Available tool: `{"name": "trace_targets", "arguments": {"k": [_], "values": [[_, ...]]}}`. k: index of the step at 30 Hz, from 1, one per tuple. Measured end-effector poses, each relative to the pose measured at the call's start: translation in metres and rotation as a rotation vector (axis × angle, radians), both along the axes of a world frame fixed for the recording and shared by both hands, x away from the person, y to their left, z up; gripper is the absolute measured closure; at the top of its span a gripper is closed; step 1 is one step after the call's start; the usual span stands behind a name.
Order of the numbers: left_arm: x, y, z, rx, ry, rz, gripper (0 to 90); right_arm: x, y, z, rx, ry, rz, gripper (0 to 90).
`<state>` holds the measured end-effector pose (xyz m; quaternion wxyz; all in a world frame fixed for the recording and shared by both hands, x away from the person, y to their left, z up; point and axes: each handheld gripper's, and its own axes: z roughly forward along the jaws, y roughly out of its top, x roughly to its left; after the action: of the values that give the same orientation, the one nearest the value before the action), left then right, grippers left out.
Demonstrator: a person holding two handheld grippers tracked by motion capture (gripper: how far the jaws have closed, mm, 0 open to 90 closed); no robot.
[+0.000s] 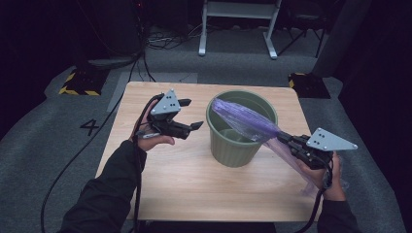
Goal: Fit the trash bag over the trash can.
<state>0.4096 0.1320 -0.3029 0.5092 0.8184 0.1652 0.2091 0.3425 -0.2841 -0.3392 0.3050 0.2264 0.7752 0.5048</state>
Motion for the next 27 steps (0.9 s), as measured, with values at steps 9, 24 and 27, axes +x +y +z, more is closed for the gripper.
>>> {"name": "trace_targets", "arguments": {"k": [9,24,27], "values": [[0.014,-0.018,0.010,-0.042,-0.005,-0.011,21.3,0.003,-0.001,-0.001,-0.009,0.008,0.000,89.2],[0.029,-0.053,0.013,-0.039,0.037,-0.093,50.4,0.002,0.004,0.001,-0.048,-0.002,0.004,89.3],[0.032,-0.060,0.010,-0.017,0.042,-0.087,54.7,0.002,0.002,0.001,-0.050,-0.001,0.006,89.4]]}}
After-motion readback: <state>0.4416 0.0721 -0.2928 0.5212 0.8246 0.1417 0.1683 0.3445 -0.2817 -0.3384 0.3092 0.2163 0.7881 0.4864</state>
